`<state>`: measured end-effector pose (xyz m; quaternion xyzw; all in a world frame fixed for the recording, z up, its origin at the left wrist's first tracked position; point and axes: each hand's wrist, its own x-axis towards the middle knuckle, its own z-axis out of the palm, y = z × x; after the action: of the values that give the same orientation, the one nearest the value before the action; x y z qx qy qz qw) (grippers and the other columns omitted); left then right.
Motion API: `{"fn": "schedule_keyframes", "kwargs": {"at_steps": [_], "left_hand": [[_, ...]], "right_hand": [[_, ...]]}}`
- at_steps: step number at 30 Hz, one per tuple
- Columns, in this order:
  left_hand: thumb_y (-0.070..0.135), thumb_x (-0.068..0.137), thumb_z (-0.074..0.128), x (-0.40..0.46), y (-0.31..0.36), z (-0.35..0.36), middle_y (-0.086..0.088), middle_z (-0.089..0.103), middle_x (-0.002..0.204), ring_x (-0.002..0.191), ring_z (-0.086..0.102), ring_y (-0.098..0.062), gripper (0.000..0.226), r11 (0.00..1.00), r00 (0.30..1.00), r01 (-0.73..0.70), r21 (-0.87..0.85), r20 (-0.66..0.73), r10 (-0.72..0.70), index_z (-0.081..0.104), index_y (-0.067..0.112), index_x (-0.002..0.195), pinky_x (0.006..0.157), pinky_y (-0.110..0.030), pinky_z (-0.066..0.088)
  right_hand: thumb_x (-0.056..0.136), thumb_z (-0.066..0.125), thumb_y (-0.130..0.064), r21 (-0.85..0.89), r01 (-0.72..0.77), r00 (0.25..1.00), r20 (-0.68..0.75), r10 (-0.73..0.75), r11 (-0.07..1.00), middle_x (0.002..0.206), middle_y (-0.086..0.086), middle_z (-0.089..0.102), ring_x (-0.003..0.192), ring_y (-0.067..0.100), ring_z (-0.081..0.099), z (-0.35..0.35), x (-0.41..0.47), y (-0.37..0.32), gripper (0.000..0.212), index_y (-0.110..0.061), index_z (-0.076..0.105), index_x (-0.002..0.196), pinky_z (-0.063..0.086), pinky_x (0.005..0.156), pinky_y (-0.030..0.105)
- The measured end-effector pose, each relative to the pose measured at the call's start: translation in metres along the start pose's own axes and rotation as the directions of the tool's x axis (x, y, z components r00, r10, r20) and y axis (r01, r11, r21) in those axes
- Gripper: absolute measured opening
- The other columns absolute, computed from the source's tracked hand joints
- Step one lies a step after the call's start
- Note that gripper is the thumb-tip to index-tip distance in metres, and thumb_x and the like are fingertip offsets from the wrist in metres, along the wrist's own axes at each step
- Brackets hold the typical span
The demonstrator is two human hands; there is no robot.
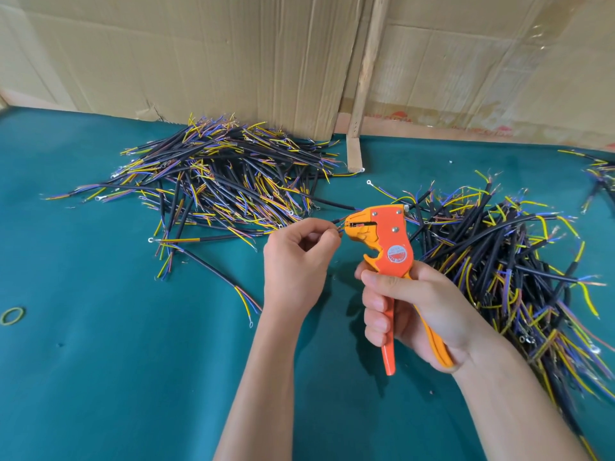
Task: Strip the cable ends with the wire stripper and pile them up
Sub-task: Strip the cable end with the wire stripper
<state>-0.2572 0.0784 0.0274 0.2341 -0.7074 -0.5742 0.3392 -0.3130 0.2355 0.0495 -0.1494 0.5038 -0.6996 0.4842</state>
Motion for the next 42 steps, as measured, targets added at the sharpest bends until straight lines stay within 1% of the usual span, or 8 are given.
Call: {"fn": "schedule_keyframes", "kwargs": {"at_steps": [7, 12, 15, 19, 26, 35, 40, 42], "left_hand": [[0.02, 0.085, 0.067, 0.0, 0.0, 0.0, -0.003, 0.064, 0.063, 0.055, 0.045, -0.007, 0.013, 1.0, 1.0, -0.015, 0.002, 0.022, 0.015, 0.076, 0.021, 0.076, 0.055, -0.022, 0.038], [0.012, 0.09, 0.07, 0.003, -0.003, -0.001, 0.015, 0.059, 0.057, 0.052, 0.047, -0.003, 0.016, 1.0, 0.999, -0.003, -0.011, -0.033, 0.003, 0.075, 0.021, 0.077, 0.057, -0.025, 0.043], [0.008, 0.09, 0.07, 0.004, -0.004, -0.002, 0.015, 0.061, 0.06, 0.052, 0.051, 0.001, 0.013, 0.997, 0.997, -0.013, -0.072, -0.073, 0.007, 0.074, 0.02, 0.086, 0.056, -0.02, 0.044], [0.01, 0.09, 0.066, 0.004, -0.005, -0.002, 0.015, 0.052, 0.059, 0.054, 0.045, -0.007, 0.014, 0.995, 0.996, -0.059, -0.08, -0.072, 0.053, 0.073, 0.022, 0.094, 0.058, -0.027, 0.039], [0.003, 0.095, 0.063, 0.005, -0.008, -0.002, 0.014, 0.046, 0.061, 0.053, 0.044, -0.004, 0.023, 0.997, 0.996, -0.073, -0.017, -0.052, 0.073, 0.075, 0.022, 0.096, 0.057, -0.023, 0.036], [-0.001, 0.092, 0.064, 0.003, -0.004, -0.004, 0.014, 0.052, 0.062, 0.057, 0.046, -0.006, 0.022, 0.997, 0.997, -0.07, -0.008, -0.013, 0.07, 0.073, 0.019, 0.093, 0.06, -0.025, 0.04], [0.0, 0.089, 0.069, 0.002, -0.003, -0.004, 0.001, 0.062, 0.068, 0.062, 0.049, -0.008, 0.021, 0.998, 0.998, -0.054, -0.029, -0.017, 0.053, 0.078, 0.018, 0.09, 0.062, -0.029, 0.044], [0.0, 0.088, 0.07, 0.002, -0.004, -0.004, 0.006, 0.062, 0.067, 0.061, 0.049, -0.006, 0.021, 0.998, 0.998, -0.049, -0.038, -0.031, 0.048, 0.079, 0.019, 0.089, 0.062, -0.026, 0.042]], "right_hand": [[0.076, 0.081, -0.022, 0.012, 0.086, 0.986, -0.143, -0.083, 0.996, 0.053, 0.002, 0.033, 0.034, 0.013, 0.029, 0.01, 0.005, 0.006, 0.019, -0.011, 0.066, 0.08, 0.03, 0.036, 0.02], [0.067, 0.09, -0.025, 0.105, 0.087, 0.994, -0.078, -0.079, 0.991, 0.066, 0.015, 0.056, 0.047, 0.026, 0.052, 0.003, 0.003, 0.001, 0.041, -0.008, 0.073, 0.101, 0.046, 0.046, 0.034], [0.07, 0.08, -0.013, 0.107, 0.123, 0.984, -0.14, -0.107, 0.987, 0.082, 0.025, 0.065, 0.066, 0.036, 0.065, -0.004, 0.003, -0.003, 0.033, -0.006, 0.07, 0.1, 0.057, 0.06, 0.044], [0.07, 0.077, -0.01, 0.102, 0.13, 0.98, -0.164, -0.112, 0.986, 0.09, 0.029, 0.067, 0.072, 0.039, 0.068, -0.01, 0.0, -0.006, 0.032, -0.005, 0.068, 0.101, 0.06, 0.067, 0.047], [0.07, 0.09, -0.013, 0.029, 0.012, 0.99, 0.137, -0.016, 1.0, 0.098, 0.036, 0.064, 0.078, 0.044, 0.068, -0.006, -0.008, -0.008, 0.048, -0.002, 0.068, 0.111, 0.056, 0.078, 0.057], [0.074, 0.072, -0.006, 0.102, 0.019, 0.996, -0.092, -0.009, 0.995, 0.092, 0.034, 0.066, 0.073, 0.043, 0.069, 0.015, 0.005, 0.001, 0.045, 0.004, 0.061, 0.116, 0.06, 0.073, 0.054], [0.066, 0.081, -0.007, 0.066, -0.003, 0.999, -0.053, 0.007, 0.998, 0.094, 0.035, 0.065, 0.075, 0.044, 0.069, 0.012, 0.001, 0.0, 0.052, 0.002, 0.062, 0.114, 0.059, 0.074, 0.055], [0.063, 0.082, -0.007, 0.02, -0.013, 0.999, -0.042, 0.013, 1.0, 0.095, 0.035, 0.066, 0.076, 0.044, 0.069, 0.01, 0.0, -0.001, 0.057, 0.002, 0.06, 0.116, 0.058, 0.076, 0.056]]}}
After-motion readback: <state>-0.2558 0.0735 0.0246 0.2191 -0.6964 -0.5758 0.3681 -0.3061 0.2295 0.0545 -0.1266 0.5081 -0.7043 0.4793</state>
